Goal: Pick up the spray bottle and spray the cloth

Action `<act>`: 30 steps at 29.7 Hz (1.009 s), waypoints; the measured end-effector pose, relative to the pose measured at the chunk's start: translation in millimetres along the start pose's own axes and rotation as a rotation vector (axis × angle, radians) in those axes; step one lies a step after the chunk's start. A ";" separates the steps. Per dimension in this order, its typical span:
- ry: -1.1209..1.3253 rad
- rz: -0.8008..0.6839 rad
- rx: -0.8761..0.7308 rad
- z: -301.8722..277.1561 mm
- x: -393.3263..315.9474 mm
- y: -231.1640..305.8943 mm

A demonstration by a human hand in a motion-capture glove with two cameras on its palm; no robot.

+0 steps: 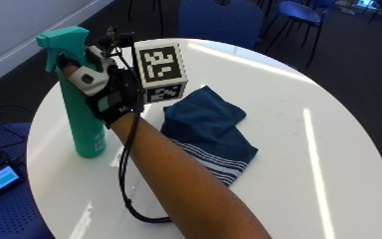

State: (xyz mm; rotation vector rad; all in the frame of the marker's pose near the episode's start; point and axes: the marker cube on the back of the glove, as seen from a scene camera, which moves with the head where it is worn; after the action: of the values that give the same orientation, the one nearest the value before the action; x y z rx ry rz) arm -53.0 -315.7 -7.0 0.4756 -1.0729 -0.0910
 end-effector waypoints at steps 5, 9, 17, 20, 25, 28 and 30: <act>0.025 -0.021 -0.010 0.4 -5.6 -3.0; 0.031 -0.032 -0.001 -4.9 -11.6 -7.8; 0.052 -0.055 0.012 -13.5 -16.5 -13.7; 0.059 -0.051 0.014 -12.5 -15.1 -13.5; 0.042 -0.028 0.023 -9.7 -6.5 -7.7; 0.044 -0.014 0.030 -9.1 -0.9 -4.9; 0.052 -0.001 0.026 -9.1 2.0 -2.8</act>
State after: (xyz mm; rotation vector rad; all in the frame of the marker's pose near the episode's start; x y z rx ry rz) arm -43.8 -315.8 -10.0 0.4992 -1.0243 -0.0655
